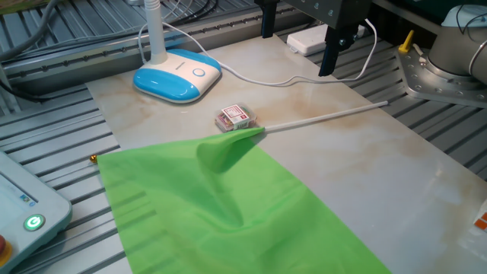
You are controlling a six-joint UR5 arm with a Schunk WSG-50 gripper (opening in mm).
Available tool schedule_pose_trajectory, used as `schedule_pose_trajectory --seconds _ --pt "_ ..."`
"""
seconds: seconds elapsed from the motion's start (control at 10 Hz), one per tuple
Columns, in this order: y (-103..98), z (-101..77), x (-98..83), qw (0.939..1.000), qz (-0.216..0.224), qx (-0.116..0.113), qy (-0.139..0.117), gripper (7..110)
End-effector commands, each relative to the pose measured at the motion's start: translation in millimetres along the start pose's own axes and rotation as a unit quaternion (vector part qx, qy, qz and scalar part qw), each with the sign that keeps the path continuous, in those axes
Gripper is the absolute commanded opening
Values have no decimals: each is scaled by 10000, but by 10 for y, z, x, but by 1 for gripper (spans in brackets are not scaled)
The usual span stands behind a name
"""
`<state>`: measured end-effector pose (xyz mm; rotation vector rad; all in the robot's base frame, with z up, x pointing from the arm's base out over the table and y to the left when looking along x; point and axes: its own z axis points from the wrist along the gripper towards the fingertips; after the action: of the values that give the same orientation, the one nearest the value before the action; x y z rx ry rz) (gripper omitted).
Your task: Wave the flag
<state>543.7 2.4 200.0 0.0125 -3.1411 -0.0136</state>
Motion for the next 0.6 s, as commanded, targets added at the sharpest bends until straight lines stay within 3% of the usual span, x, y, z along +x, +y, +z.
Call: schedule_pose_trajectory --seconds 0.0,0.1,0.5 --pt "217 -9 85 9881 1481 -362 224 109" --pt "213 -8 85 9883 1466 -354 223 7" --pt "211 -6 80 9884 1459 -356 215 7"
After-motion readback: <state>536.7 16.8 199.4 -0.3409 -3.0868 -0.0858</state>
